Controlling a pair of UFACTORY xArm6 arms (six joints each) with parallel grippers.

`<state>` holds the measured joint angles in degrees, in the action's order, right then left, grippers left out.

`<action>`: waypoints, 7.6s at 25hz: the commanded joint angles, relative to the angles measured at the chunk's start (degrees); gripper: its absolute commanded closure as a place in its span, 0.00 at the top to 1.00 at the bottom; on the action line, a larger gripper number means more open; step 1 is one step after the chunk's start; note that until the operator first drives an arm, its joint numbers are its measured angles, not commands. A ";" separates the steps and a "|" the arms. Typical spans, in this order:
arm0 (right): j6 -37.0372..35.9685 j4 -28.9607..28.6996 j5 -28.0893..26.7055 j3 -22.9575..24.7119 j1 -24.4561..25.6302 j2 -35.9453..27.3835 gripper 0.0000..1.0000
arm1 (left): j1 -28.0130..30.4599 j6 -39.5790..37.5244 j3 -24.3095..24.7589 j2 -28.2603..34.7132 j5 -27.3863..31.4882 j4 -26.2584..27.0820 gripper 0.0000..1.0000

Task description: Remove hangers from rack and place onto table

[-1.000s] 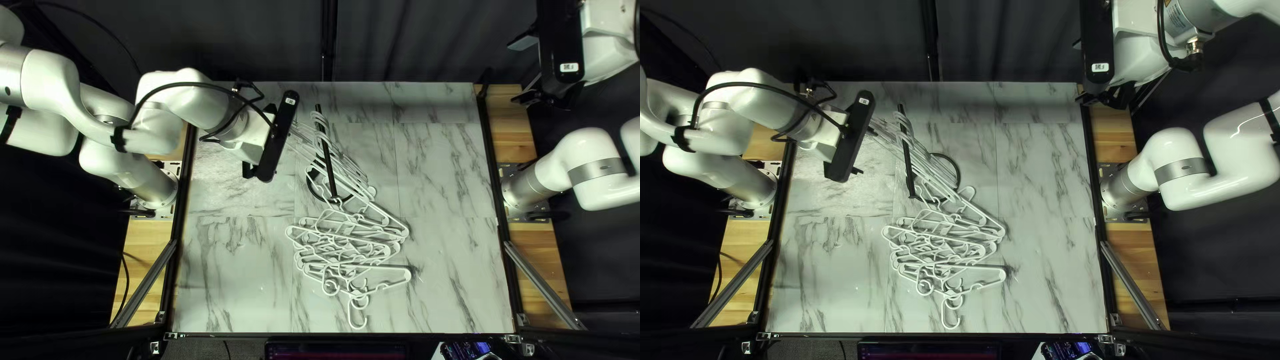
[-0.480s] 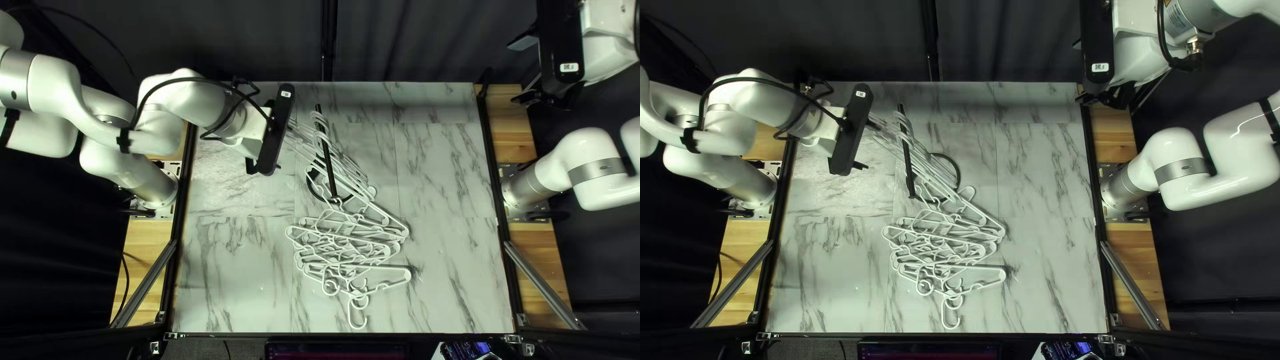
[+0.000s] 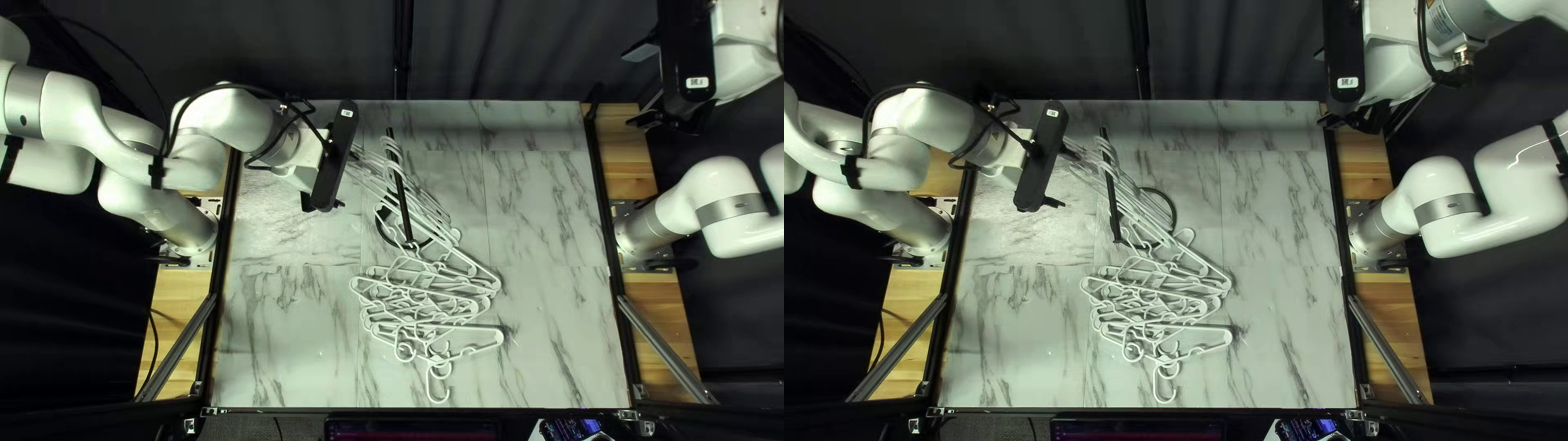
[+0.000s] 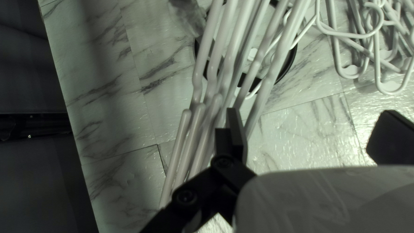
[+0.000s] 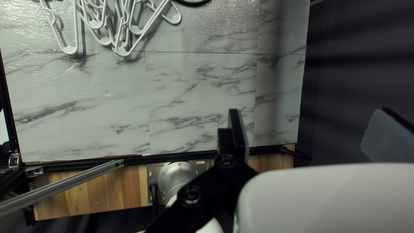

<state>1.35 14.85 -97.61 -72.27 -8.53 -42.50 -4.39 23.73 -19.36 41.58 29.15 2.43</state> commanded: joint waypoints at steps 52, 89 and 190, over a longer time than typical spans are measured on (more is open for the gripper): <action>0.00 0.00 0.00 0.00 0.00 0.00 1.00 | 24.82 -47.70 -11.50 -5.26 13.11 -30.87 0.01; 0.00 0.00 0.00 0.00 0.00 0.00 1.00 | 48.76 -77.53 -24.51 -22.81 44.28 -50.91 0.00; 0.00 0.00 0.00 0.00 0.00 0.00 1.00 | 53.35 -84.24 -59.59 -79.89 67.04 -58.06 0.00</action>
<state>1.35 14.85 -97.61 -72.27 -8.53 -42.50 48.99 -60.32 -78.95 -38.13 96.05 -55.37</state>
